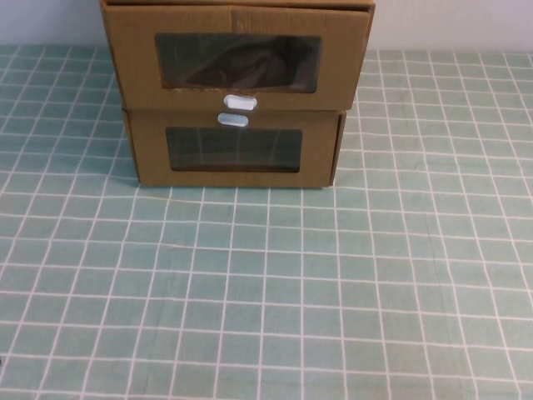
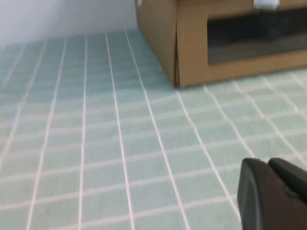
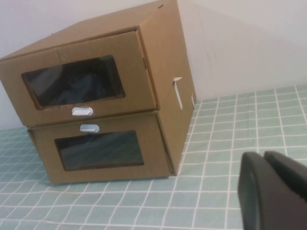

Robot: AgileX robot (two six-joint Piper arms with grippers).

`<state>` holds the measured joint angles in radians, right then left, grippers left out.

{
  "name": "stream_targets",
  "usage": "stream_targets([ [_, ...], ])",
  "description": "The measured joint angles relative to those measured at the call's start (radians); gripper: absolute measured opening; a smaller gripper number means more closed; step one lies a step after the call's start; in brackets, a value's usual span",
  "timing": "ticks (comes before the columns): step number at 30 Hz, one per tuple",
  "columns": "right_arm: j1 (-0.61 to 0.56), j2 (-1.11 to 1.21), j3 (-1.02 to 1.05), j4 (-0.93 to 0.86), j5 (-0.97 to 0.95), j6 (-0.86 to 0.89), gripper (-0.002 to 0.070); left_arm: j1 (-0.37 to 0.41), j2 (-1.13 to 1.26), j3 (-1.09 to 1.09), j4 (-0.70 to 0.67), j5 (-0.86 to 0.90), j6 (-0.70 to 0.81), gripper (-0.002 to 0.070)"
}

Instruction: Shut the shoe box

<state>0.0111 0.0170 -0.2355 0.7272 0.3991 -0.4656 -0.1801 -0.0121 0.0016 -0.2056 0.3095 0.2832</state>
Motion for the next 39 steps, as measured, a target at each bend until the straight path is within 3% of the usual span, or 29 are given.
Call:
stream_targets([
  [11,0.000,0.000,0.000,0.000,0.056,0.000,-0.0014,0.000,0.000,0.024,0.101,0.078,-0.020,-0.0005],
  [33,0.016,0.000,0.000,0.000,0.225,0.000,-0.0014,0.000,0.000,0.024,0.104,0.080,-0.024,-0.0005],
  [39,0.029,0.000,0.002,-0.107,0.164,0.000,-0.0014,0.000,0.000,0.024,0.104,0.080,-0.024,-0.0005],
])
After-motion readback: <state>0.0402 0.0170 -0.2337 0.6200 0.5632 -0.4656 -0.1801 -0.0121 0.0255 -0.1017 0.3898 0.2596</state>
